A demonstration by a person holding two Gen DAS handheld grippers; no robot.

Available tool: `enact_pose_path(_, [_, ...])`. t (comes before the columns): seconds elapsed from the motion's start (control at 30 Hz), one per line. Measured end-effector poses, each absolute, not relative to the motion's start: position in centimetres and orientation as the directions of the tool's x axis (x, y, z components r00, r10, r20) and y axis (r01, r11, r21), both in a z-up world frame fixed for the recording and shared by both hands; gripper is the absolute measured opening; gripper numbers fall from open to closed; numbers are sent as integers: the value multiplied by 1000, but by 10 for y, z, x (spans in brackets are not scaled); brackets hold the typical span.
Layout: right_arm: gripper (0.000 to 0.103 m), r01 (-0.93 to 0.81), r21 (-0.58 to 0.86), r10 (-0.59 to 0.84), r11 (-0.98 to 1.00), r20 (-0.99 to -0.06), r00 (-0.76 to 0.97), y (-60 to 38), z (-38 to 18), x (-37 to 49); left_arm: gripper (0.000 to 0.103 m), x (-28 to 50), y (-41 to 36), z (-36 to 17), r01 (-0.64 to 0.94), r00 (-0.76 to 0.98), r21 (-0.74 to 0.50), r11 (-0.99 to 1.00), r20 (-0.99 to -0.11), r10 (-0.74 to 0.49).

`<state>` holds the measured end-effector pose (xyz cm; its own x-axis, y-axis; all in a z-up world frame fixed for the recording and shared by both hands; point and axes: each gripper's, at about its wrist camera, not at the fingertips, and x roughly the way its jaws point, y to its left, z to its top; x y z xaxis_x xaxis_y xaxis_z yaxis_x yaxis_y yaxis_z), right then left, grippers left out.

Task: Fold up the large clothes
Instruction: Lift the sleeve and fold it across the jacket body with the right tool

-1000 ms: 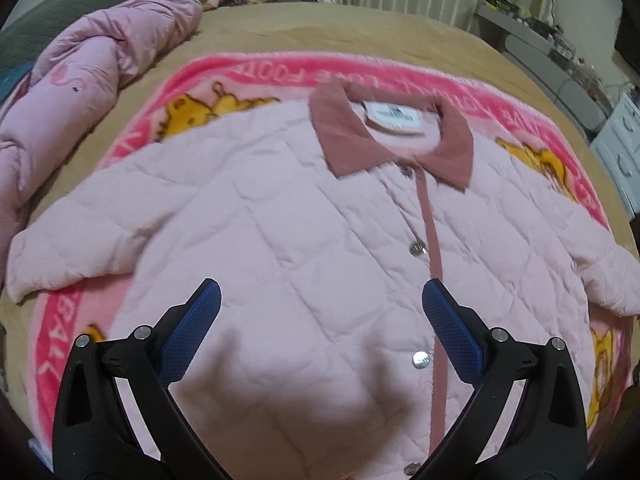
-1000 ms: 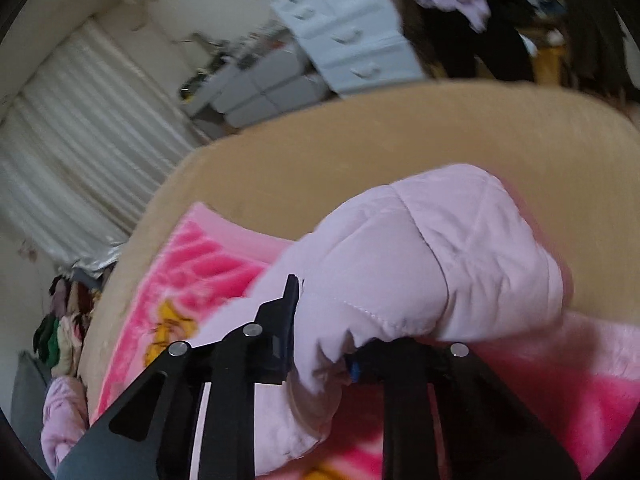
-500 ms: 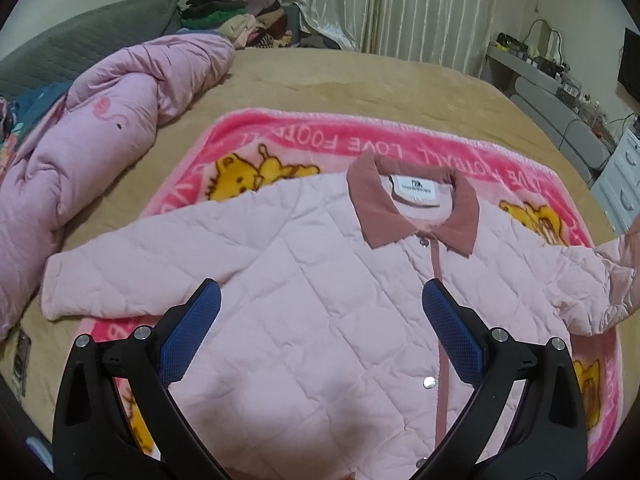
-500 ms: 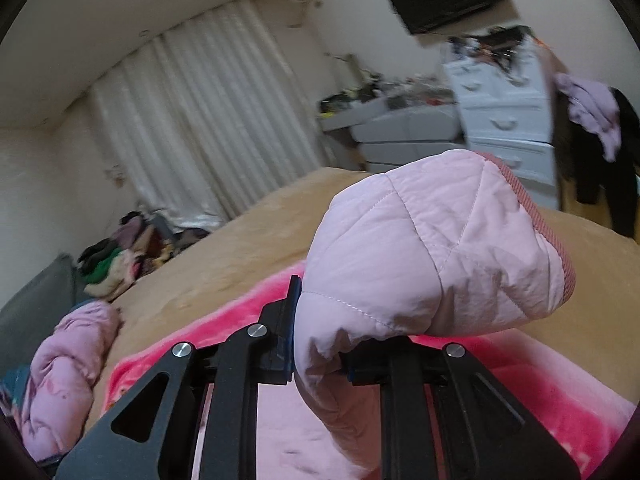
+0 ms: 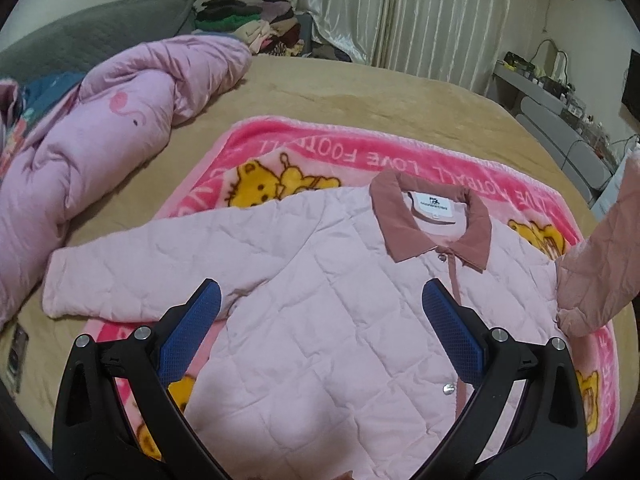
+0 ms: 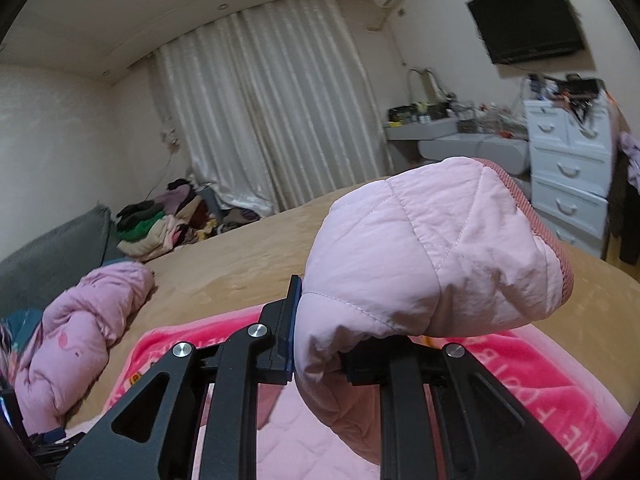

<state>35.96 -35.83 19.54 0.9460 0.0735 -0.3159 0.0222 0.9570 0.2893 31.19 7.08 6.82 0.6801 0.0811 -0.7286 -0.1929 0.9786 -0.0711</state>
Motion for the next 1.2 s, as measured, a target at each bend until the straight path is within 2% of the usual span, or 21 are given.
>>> enact_pose_path(0.23, [16, -72, 206, 140, 976, -340, 930, -279, 177, 373, 95, 310, 106, 46, -225, 671, -162, 961, -741, 32])
enact_pose_path(0.47, [16, -157, 102, 186, 982, -414, 891, -191, 133, 389, 95, 306, 135, 25, -232, 677, -236, 944, -736, -17])
enact_pose_path(0.73, [17, -270, -5, 219, 963, -570, 792, -106, 49, 400, 95, 314, 152, -2, -231, 648, -291, 928, -758, -77])
enact_pose_path(0.9, [22, -306, 5, 238, 952, -643, 728, -87, 0, 400, 95, 318, 155, -14, -219, 633, -351, 910, -761, -141])
enact_pose_path(0.97, [38, -325, 23, 257, 945, -666, 701, -86, -11, 394, 95, 320, 157, -18, -218, 631, -374, 901, -759, -162])
enact_pose_path(1.0, [63, -326, 28, 258, 945, -675, 691, -86, -13, 391, 94, 320, 158, -20, -217, 630, -392, 894, -756, -179])
enact_pose_path(1.03, [72, -320, 35, 259, 947, -672, 694, -88, -13, 387, 94, 321, 159, -21, -219, 629, -402, 889, -755, -186])
enact_pose_path(1.2, [72, -324, 122, 321, 938, -658, 681, -99, -11, 372, 94, 320, 168, -22, -230, 639, -453, 861, -738, -217])
